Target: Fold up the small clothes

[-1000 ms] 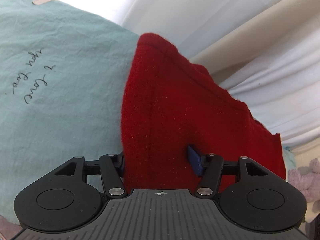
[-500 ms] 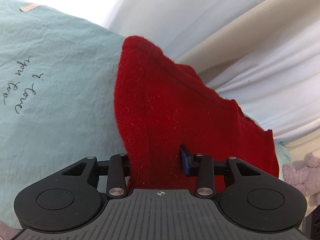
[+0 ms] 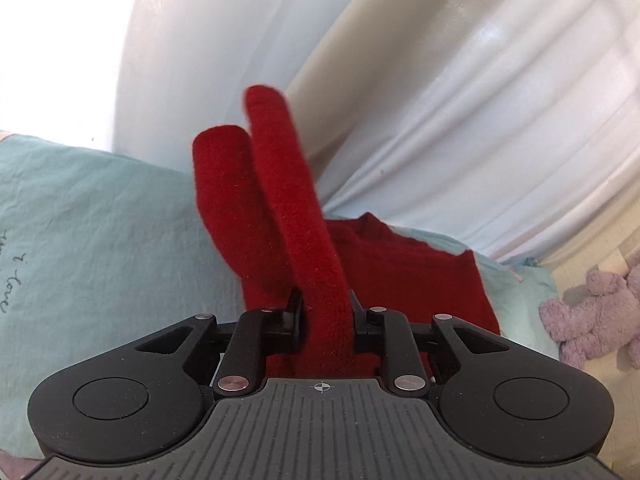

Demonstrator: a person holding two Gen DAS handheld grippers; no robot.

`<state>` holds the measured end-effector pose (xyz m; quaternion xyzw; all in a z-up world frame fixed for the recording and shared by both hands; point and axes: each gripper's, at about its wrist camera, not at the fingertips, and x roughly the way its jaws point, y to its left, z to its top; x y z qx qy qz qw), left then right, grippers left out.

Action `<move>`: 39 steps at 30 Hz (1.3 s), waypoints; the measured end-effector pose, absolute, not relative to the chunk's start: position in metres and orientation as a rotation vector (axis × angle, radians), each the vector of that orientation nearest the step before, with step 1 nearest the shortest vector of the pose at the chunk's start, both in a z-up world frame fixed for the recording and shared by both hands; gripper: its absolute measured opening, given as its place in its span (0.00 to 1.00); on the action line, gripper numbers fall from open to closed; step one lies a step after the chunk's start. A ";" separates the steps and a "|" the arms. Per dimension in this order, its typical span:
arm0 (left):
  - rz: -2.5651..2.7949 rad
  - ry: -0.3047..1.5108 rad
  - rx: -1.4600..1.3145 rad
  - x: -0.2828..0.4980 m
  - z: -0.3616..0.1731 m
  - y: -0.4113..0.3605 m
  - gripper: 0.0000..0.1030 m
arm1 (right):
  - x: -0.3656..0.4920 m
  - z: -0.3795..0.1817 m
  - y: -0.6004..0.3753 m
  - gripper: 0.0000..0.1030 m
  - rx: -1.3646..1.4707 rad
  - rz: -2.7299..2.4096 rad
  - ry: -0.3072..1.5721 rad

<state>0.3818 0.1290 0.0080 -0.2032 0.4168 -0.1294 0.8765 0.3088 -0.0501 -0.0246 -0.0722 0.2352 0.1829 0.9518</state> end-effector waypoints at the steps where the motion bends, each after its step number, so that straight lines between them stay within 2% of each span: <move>1: -0.262 0.874 -0.452 0.385 0.003 0.131 0.22 | 0.319 -0.035 -0.050 0.16 -0.152 0.396 0.573; 5: -0.224 0.892 -0.497 0.391 -0.011 0.135 0.23 | 0.314 -0.032 -0.064 0.16 -0.117 0.436 0.543; 6: -0.228 0.891 -0.480 0.391 -0.010 0.132 0.24 | 0.313 -0.029 -0.069 0.18 -0.089 0.449 0.541; 7: -0.233 0.889 -0.464 0.390 -0.010 0.128 0.26 | 0.312 -0.029 -0.073 0.26 -0.067 0.453 0.543; 9: -0.218 0.884 -0.470 0.390 -0.012 0.126 0.32 | 0.311 -0.029 -0.079 0.30 -0.042 0.448 0.549; 11: -0.188 0.879 -0.522 0.388 -0.017 0.140 0.44 | 0.308 -0.028 -0.081 0.32 -0.030 0.452 0.554; 15: -0.098 0.907 -0.567 0.385 -0.038 0.169 0.58 | 0.303 -0.024 -0.083 0.50 -0.019 0.475 0.555; 16: -0.097 0.918 -0.588 0.384 -0.046 0.178 0.61 | 0.302 -0.023 -0.084 0.51 -0.018 0.477 0.551; 18: -0.062 0.951 -0.668 0.384 -0.069 0.198 0.60 | 0.301 -0.023 -0.086 0.51 -0.012 0.481 0.548; 19: -0.059 0.970 -0.713 0.384 -0.081 0.207 0.51 | 0.304 -0.023 -0.088 0.51 -0.005 0.481 0.552; 21: -0.069 0.986 -0.789 0.384 -0.098 0.218 0.48 | 0.307 -0.024 -0.089 0.51 -0.008 0.479 0.560; 23: -0.092 0.975 -0.800 0.383 -0.101 0.221 0.43 | 0.308 -0.024 -0.090 0.46 -0.019 0.470 0.559; 24: -0.095 0.973 -0.778 0.383 -0.098 0.218 0.41 | 0.308 -0.023 -0.089 0.40 -0.024 0.468 0.557; 25: -0.099 0.969 -0.750 0.383 -0.094 0.215 0.38 | 0.308 -0.022 -0.090 0.33 -0.026 0.463 0.554; 30: -0.172 0.904 -0.686 0.378 -0.041 0.192 0.29 | 0.311 -0.021 -0.091 0.33 -0.023 0.445 0.551; 33: -0.233 0.871 -0.568 0.374 0.002 0.152 0.24 | 0.310 -0.018 -0.096 0.33 0.001 0.435 0.541; 34: -0.264 0.862 -0.539 0.373 0.014 0.136 0.20 | 0.310 -0.017 -0.097 0.33 0.006 0.428 0.534; 37: -0.350 0.844 -0.438 0.377 0.038 0.087 0.19 | 0.307 -0.011 -0.104 0.33 0.024 0.407 0.515; 39: -0.403 0.860 -0.396 0.387 0.034 0.055 0.19 | 0.304 -0.008 -0.114 0.33 0.047 0.385 0.505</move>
